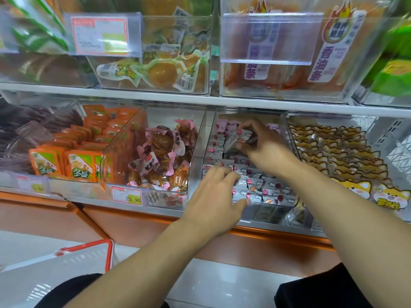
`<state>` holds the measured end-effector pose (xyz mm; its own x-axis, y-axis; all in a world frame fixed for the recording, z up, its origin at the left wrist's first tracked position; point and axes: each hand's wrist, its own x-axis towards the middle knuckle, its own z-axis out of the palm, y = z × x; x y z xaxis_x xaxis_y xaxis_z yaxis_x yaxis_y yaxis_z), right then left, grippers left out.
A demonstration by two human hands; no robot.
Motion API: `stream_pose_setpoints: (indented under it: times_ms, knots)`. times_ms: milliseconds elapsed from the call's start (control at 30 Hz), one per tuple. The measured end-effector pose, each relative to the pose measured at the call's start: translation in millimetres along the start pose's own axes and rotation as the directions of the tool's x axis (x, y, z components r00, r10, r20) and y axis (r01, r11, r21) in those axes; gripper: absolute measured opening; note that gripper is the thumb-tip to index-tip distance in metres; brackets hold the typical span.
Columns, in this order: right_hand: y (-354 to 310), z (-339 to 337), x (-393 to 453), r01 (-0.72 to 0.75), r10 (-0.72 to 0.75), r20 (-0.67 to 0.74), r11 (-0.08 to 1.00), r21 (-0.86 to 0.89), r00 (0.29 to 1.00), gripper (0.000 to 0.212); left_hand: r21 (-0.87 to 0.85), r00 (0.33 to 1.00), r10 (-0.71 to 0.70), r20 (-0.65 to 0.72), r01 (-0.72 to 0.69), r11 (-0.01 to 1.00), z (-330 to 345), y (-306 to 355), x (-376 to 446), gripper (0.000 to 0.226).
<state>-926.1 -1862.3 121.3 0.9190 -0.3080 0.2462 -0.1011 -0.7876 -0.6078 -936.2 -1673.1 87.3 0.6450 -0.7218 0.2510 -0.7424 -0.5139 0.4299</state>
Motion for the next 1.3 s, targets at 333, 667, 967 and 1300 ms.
stream_pose_setpoints:
  times_ms: [333,667,967,1300]
  knots:
    - [3,6,26,-0.077,0.079,0.064,0.996,-0.035,0.995,0.051,0.051,1.000,0.000,0.017,-0.001,0.999,2,2,0,0.060]
    - [0,15,27,-0.034,0.064,0.201,0.988,-0.148,0.977,0.048,0.055,0.999,-0.001,0.033,-0.001,0.999,0,-1,-2,0.062]
    - [-1,8,26,-0.034,0.068,0.064,0.904,-0.427,0.996,0.021,0.086,0.999,-0.015,0.045,0.011,0.996,-1,1,-3,0.063]
    - [0,8,27,-0.194,0.196,-0.007,0.964,-0.185,0.981,0.030,-0.121,0.943,-0.203,-0.263,0.177,0.977,-24,5,-8,0.021]
